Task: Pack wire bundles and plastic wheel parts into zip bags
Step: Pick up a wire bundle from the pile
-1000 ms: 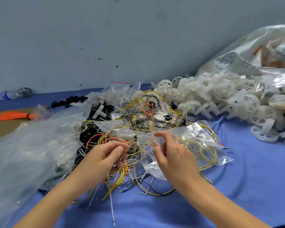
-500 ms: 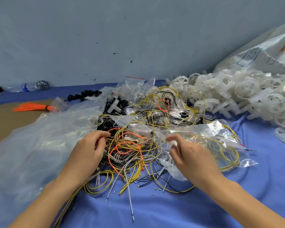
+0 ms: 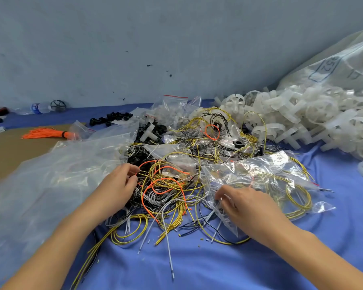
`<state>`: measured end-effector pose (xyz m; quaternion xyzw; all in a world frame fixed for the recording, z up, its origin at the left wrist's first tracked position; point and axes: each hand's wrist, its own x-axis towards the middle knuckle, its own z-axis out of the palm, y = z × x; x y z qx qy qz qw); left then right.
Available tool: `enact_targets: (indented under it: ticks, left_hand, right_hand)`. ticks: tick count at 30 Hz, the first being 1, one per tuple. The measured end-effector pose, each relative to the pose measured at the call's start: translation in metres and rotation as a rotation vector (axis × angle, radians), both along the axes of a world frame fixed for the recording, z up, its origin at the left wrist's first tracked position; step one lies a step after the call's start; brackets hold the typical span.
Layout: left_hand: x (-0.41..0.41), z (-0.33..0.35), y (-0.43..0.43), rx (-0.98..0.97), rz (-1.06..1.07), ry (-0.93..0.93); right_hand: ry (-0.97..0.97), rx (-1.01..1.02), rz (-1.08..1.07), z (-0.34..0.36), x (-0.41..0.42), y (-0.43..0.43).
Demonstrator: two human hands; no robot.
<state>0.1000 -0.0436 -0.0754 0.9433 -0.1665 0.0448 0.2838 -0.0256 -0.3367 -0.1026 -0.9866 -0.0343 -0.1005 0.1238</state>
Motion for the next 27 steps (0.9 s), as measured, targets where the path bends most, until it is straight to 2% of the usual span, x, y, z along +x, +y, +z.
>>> enact_targets:
  ticks: [4, 10, 13, 17, 22, 24, 27]
  left_hand:
    - [0.005, 0.002, 0.018, 0.084, -0.005, 0.103]
    - [0.004, 0.002, 0.019, 0.125, -0.02, 0.118]
    - [0.004, 0.003, 0.017, 0.095, -0.003, 0.154]
    - [0.001, 0.011, 0.026, -0.045, -0.031, 0.161]
    - [-0.011, 0.012, 0.035, 0.121, -0.152, 0.198]
    - [-0.015, 0.01, 0.034, 0.222, -0.175, 0.158]
    - [-0.019, 0.009, 0.032, 0.274, -0.171, 0.05]
  right_hand:
    - [0.0, -0.005, 0.001, 0.0, 0.0, 0.0]
    - [0.012, -0.02, -0.007, -0.001, 0.0, 0.001]
    - [0.009, -0.023, -0.002, 0.0, -0.001, 0.001]
    - [0.008, -0.023, 0.001, 0.001, -0.002, 0.0]
    - [0.011, -0.033, 0.004, 0.0, -0.001, 0.0]
    - [0.015, -0.037, 0.001, 0.001, -0.001, 0.0]
    - [0.021, -0.042, -0.003, 0.002, -0.001, 0.001]
